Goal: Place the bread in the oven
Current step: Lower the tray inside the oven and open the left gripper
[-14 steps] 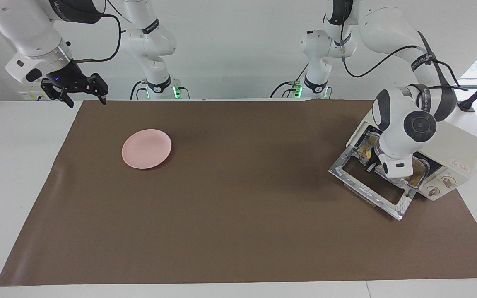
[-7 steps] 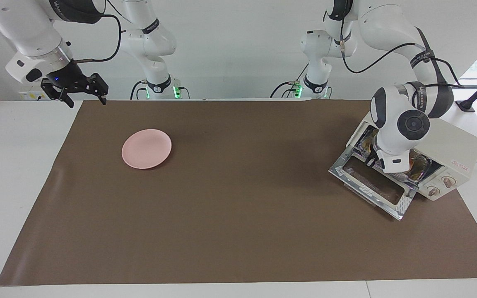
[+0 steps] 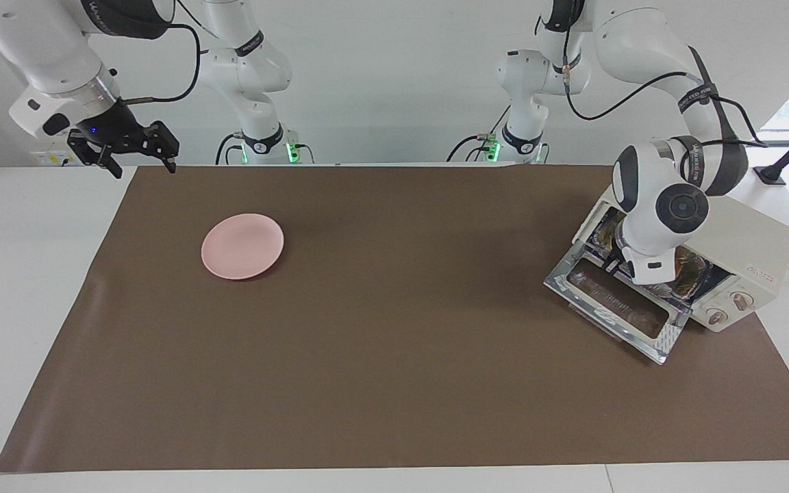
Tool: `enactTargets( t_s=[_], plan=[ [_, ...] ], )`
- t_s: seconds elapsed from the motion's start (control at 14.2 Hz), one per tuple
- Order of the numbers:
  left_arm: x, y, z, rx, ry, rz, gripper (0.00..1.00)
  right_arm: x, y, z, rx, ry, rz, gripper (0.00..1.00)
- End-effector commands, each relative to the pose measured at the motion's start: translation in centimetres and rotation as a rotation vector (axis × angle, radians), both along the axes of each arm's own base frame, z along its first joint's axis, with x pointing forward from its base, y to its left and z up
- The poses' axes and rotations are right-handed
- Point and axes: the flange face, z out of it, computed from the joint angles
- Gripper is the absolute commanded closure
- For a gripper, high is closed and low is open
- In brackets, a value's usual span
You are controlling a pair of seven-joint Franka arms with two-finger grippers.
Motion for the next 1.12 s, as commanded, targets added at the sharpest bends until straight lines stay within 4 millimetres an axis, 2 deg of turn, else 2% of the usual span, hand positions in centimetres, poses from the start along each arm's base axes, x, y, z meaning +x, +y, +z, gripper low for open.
enactTargets(
  t_s=[0.0,0.07,0.14,0.21,0.28,0.35,0.91,1.05],
  plan=[
    [-0.9,0.8,0.6,0.005,-0.016,-0.023,1.00,0.0,0.0,0.1,-0.004,0.010,0.018,0.00],
    [-0.9,0.7,0.6,0.004,-0.015,-0.027,1.00,0.0,0.0,0.1,-0.004,0.010,0.018,0.00],
    [-0.8,0.8,0.6,0.003,-0.016,-0.034,0.88,0.0,0.0,0.0,-0.003,0.012,0.017,0.00],
    [-0.7,0.8,0.6,0.000,-0.021,-0.046,0.65,0.0,0.0,0.1,-0.004,0.010,0.018,0.00],
    [-0.6,0.5,0.7,-0.003,-0.032,-0.053,0.05,0.0,0.0,0.1,-0.004,0.010,0.018,0.00],
    [-0.4,0.5,0.7,-0.005,-0.042,-0.059,0.00,0.0,0.0,0.1,-0.004,0.010,0.018,0.00],
    [1.9,-0.6,1.6,-0.028,-0.156,-0.239,0.00,-0.1,-0.5,0.0,-0.003,0.012,0.009,0.00],
    [3.0,-1.0,4.3,-0.041,-0.193,-0.321,0.00,0.0,-0.4,0.0,-0.003,0.012,0.011,0.00]
  ],
)
